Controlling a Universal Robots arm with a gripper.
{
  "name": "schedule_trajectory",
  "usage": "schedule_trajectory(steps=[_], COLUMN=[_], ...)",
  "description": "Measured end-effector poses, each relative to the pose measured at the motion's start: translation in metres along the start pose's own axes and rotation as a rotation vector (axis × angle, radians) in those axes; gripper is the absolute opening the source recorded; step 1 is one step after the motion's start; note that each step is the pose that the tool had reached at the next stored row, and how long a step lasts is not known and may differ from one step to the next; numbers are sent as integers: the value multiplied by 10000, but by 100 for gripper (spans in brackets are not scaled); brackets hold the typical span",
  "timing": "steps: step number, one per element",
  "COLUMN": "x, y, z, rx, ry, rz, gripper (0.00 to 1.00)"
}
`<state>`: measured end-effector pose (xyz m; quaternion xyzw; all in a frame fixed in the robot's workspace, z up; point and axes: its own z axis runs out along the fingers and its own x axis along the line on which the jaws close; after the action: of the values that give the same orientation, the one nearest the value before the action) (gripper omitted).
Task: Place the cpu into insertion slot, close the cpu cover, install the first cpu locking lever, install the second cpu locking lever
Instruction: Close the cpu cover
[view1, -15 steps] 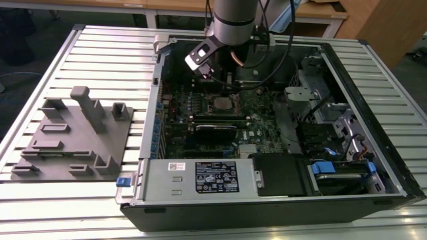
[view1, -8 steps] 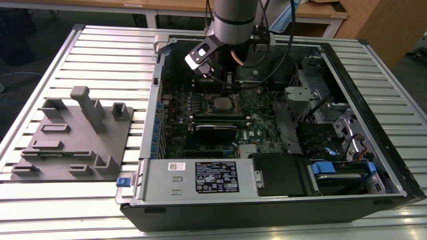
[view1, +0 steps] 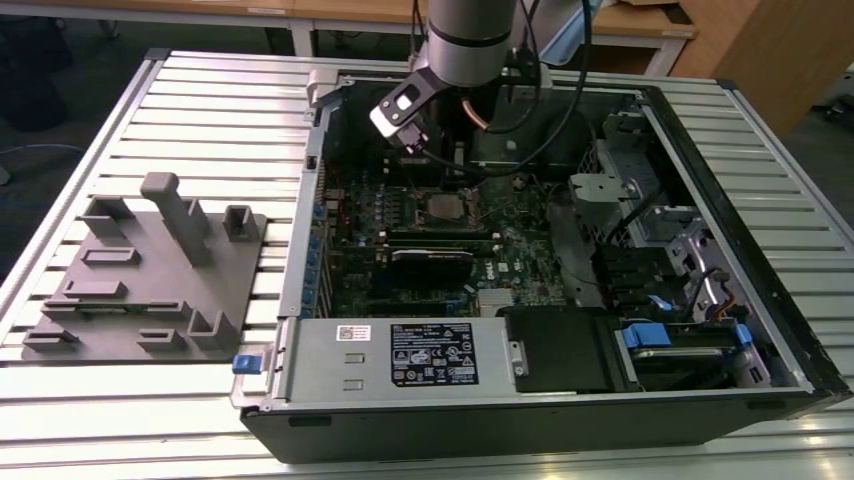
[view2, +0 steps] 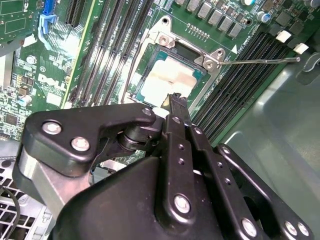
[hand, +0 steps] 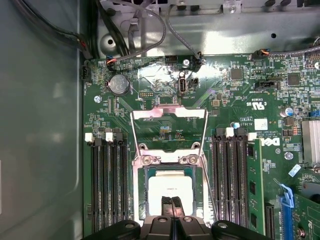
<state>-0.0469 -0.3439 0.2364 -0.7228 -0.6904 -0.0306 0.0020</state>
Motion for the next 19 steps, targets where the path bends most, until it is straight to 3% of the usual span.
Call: schedule_trajectory(steps=[8, 19], x=[1, 5], y=[1, 4], z=[-21, -112], rx=[1, 0], ry=[-2, -1], rz=[0, 0], gripper=[11, 11])
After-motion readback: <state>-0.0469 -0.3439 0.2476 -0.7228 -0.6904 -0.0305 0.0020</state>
